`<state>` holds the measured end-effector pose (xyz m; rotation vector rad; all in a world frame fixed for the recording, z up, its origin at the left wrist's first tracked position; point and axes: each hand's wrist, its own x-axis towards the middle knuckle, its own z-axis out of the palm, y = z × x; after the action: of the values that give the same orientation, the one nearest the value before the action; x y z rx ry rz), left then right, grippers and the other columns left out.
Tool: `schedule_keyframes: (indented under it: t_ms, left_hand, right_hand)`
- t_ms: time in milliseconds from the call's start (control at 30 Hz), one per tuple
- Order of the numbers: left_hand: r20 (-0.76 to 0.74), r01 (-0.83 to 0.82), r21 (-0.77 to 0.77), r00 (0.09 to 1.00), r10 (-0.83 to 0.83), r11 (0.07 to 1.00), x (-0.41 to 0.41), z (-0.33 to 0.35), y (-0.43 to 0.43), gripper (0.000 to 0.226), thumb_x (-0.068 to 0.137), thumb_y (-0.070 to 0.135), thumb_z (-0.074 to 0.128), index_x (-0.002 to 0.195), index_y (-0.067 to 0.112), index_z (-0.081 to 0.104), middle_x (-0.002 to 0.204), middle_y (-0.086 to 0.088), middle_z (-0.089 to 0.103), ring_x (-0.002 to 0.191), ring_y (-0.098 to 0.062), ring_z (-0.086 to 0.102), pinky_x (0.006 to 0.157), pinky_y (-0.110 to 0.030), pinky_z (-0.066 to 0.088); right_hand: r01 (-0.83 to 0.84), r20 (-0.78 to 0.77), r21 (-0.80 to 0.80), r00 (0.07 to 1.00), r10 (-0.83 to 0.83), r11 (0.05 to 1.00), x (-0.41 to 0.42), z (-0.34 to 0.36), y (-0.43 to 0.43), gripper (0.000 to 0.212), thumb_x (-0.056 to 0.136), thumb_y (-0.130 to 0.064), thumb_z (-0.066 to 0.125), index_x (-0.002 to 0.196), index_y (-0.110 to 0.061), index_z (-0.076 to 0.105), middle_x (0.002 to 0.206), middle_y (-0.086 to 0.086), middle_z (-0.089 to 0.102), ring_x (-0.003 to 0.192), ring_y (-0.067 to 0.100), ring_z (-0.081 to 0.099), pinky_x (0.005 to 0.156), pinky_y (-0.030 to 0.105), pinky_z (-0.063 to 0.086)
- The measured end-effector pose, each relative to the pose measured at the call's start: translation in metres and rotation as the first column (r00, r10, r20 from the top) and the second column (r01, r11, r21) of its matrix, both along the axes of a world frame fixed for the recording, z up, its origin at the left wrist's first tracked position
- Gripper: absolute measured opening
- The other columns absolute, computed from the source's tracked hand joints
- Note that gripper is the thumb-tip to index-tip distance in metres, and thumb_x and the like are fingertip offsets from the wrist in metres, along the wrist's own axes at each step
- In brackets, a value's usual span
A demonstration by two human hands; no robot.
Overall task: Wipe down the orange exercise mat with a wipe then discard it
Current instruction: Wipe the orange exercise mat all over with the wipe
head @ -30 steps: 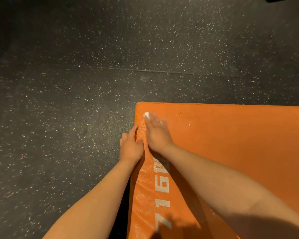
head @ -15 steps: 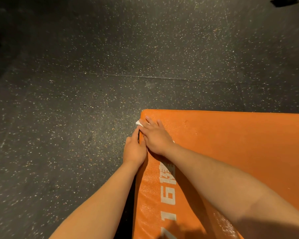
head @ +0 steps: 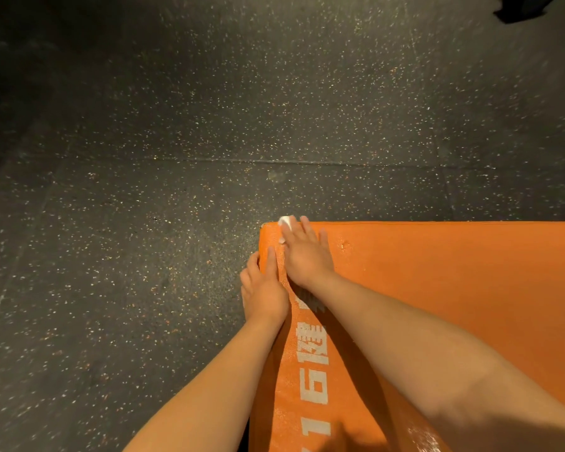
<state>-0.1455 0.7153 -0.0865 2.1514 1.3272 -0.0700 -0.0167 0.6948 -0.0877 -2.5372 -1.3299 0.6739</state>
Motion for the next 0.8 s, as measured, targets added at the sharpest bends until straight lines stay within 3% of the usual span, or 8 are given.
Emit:
schedule_keyframes:
  t_ms: [100, 167, 267, 367, 500, 633, 733, 800]
  left_hand:
    - [-0.034, 0.021, 0.059, 0.999, -0.019, 0.998, 0.002, 0.002, -0.005, 0.07, 0.099, 0.017, 0.041, 0.159, 0.032, 0.01, 0.163, -0.005, 0.007, 0.139, -0.029, 0.017, 0.116, -0.042, 0.028]
    - [-0.045, 0.028, 0.051, 0.999, -0.026, 0.998, 0.002, 0.003, -0.009, 0.069, 0.099, 0.018, 0.04, 0.16, 0.031, 0.01, 0.165, -0.006, 0.006, 0.139, -0.029, 0.017, 0.117, -0.043, 0.026]
    - [-0.063, 0.03, -0.025, 0.998, -0.032, 0.999, 0.001, 0.005, -0.018, 0.065, 0.101, 0.029, 0.037, 0.159, 0.037, 0.008, 0.168, -0.003, -0.006, 0.145, -0.03, 0.01, 0.121, -0.048, 0.017]
    - [-0.048, 0.07, -0.038, 0.996, -0.071, 0.997, -0.007, 0.007, -0.023, 0.064, 0.102, 0.034, 0.04, 0.158, 0.04, 0.01, 0.168, -0.003, -0.011, 0.149, -0.03, 0.002, 0.122, -0.049, 0.012]
    - [-0.132, 0.013, -0.007, 0.991, -0.014, 1.0, -0.018, 0.01, -0.04, 0.061, 0.102, 0.045, 0.04, 0.156, 0.045, 0.014, 0.168, -0.005, -0.006, 0.148, -0.032, 0.006, 0.119, -0.05, 0.013]
    - [-0.155, -0.081, -0.032, 0.985, 0.075, 0.996, -0.025, 0.014, -0.067, 0.057, 0.103, 0.051, 0.036, 0.156, 0.048, 0.014, 0.168, -0.007, -0.002, 0.148, -0.031, 0.008, 0.117, -0.05, 0.015]
    - [-0.149, -0.088, -0.052, 0.986, 0.079, 0.995, -0.049, 0.017, -0.082, 0.057, 0.102, 0.05, 0.037, 0.155, 0.046, 0.017, 0.168, -0.004, 0.001, 0.147, -0.03, 0.01, 0.116, -0.051, 0.017]
    - [-0.17, -0.153, -0.08, 0.976, 0.137, 0.985, -0.065, 0.019, -0.094, 0.059, 0.101, 0.052, 0.039, 0.155, 0.046, 0.016, 0.167, -0.004, 0.008, 0.146, -0.031, 0.015, 0.114, -0.051, 0.021]
  right_hand:
    - [0.256, 0.023, -0.007, 0.966, -0.256, 0.967, 0.011, -0.006, -0.023, 0.059, 0.109, -0.025, 0.024, 0.162, -0.026, -0.001, 0.17, -0.006, -0.007, 0.156, 0.018, -0.012, 0.124, 0.055, -0.004]
    - [0.274, 0.034, 0.012, 0.961, -0.274, 0.962, 0.005, -0.007, -0.033, 0.061, 0.109, -0.025, 0.024, 0.162, -0.025, -0.004, 0.17, -0.006, -0.008, 0.156, 0.017, -0.011, 0.124, 0.054, -0.004]
    - [0.109, -0.018, 0.058, 0.994, -0.108, 0.992, -0.019, -0.006, -0.038, 0.068, 0.106, -0.02, 0.035, 0.163, -0.025, -0.002, 0.17, -0.003, -0.007, 0.156, 0.016, -0.012, 0.125, 0.051, -0.007]
    - [0.013, 0.037, 0.047, 0.999, -0.015, 0.999, -0.012, -0.01, -0.043, 0.071, 0.104, -0.016, 0.038, 0.163, -0.028, 0.0, 0.171, -0.004, -0.004, 0.155, 0.016, -0.013, 0.124, 0.05, -0.008]
    - [0.103, 0.035, 0.017, 0.994, -0.103, 0.995, -0.014, -0.009, -0.057, 0.077, 0.099, -0.011, 0.042, 0.163, -0.027, 0.001, 0.171, -0.003, -0.002, 0.156, 0.016, -0.012, 0.124, 0.048, -0.007]
    - [-0.088, -0.062, 0.084, 0.994, 0.093, 0.993, -0.05, -0.003, -0.089, 0.073, 0.101, -0.019, 0.043, 0.163, -0.025, 0.005, 0.17, -0.003, -0.001, 0.156, 0.013, -0.01, 0.124, 0.042, -0.01]
    - [-0.257, 0.011, 0.056, 0.966, 0.257, 0.965, -0.051, -0.009, -0.12, 0.071, 0.103, -0.016, 0.042, 0.163, -0.027, 0.006, 0.17, -0.006, -0.003, 0.156, 0.013, -0.011, 0.125, 0.045, -0.009]
    - [-0.22, 0.048, 0.006, 0.974, 0.22, 0.975, -0.049, -0.011, -0.133, 0.07, 0.103, -0.016, 0.041, 0.163, -0.027, 0.005, 0.17, -0.007, -0.005, 0.155, 0.016, -0.014, 0.125, 0.05, -0.008]
